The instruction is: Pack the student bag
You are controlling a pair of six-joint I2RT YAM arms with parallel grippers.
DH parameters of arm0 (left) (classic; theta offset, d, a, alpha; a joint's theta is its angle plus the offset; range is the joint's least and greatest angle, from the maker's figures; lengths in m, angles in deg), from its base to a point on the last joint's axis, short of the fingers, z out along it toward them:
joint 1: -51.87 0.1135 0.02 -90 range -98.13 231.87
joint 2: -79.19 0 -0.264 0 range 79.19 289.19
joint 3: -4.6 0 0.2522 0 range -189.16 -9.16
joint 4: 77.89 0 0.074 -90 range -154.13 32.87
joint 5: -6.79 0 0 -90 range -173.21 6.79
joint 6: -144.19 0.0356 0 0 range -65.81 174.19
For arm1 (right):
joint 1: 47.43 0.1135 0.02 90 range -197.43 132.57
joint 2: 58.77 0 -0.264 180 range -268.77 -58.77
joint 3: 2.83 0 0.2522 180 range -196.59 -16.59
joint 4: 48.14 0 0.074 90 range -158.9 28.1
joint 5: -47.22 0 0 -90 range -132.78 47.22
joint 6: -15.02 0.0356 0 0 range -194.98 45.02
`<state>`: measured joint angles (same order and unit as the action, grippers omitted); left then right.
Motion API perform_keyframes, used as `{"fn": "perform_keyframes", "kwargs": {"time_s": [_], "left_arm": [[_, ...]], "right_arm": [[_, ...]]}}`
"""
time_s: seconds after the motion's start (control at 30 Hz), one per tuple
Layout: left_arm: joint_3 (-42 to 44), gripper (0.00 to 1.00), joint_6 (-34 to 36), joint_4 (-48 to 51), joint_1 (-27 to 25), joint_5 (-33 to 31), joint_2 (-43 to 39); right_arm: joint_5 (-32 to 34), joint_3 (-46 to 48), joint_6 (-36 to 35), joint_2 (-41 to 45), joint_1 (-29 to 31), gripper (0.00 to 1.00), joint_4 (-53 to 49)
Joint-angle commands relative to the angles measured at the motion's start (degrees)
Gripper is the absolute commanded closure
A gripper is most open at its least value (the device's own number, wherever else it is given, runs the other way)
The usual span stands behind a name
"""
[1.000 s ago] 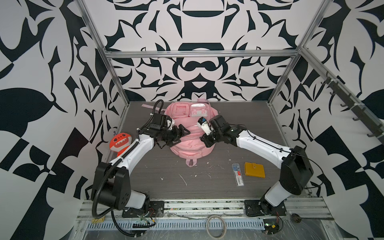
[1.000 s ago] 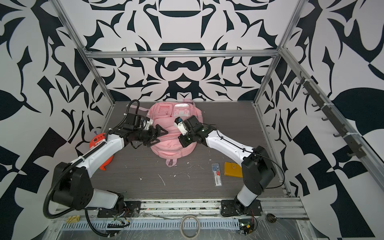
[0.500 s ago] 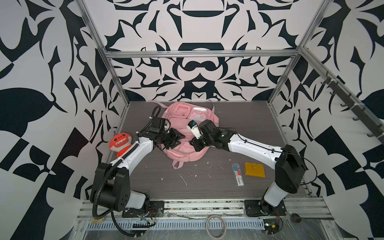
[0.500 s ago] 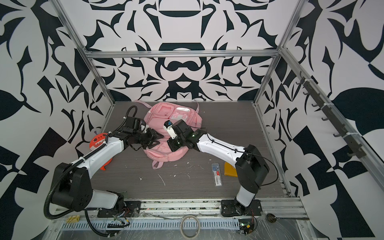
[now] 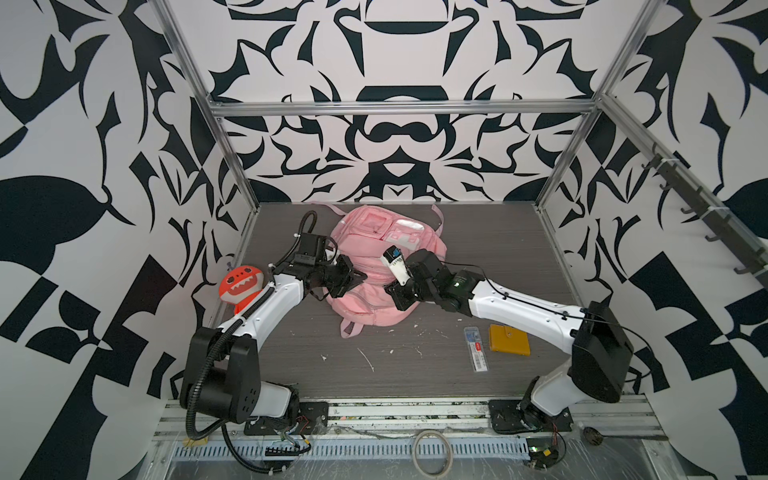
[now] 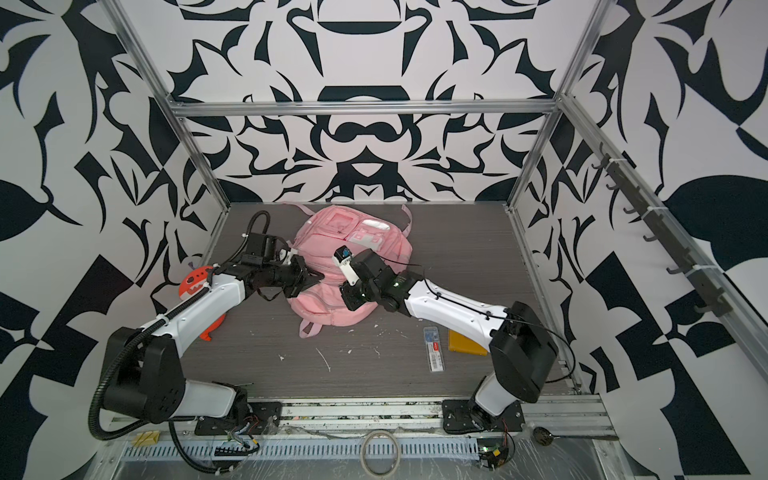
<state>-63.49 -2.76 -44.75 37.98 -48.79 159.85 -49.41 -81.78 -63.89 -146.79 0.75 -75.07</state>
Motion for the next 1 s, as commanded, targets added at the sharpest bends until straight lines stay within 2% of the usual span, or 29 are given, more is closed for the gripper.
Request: {"fn": "perform_keyframes", "kwargs": {"time_s": [0.0, 0.23, 0.5, 0.6, 0.77, 0.97], "left_arm": [[0.0, 1.00, 5.2, -1.6, 5.2, -4.6, 0.0], [-2.3, 1.00, 10.9, 2.1, 6.6, -2.2, 1.5], [-0.1, 1.00, 17.0, 4.8, 6.6, -3.5, 0.4], [0.2, 1.00, 19.5, 5.7, 6.6, -2.7, 0.6], [-0.9, 1.00, 26.5, 10.5, 6.5, -1.0, 1.6], [-1.2, 1.00, 32.4, 15.4, 6.5, -2.3, 1.5]], "right_arm": [[4.1, 1.4, -3.5, 6.5, -4.9, 1.00, -6.3], [2.6, 2.6, -10.1, 7.8, -18.1, 1.00, -9.2], [-1.3, -0.3, -11.5, 0.3, -32.0, 1.00, -4.3], [-2.2, -1.9, -13.2, -2.0, -33.7, 1.00, -2.7], [-2.7, -5.4, -20.6, -5.6, -34.1, 1.00, -3.0], [2.4, -9.1, -22.4, -8.6, -34.3, 1.00, -6.5]]}}
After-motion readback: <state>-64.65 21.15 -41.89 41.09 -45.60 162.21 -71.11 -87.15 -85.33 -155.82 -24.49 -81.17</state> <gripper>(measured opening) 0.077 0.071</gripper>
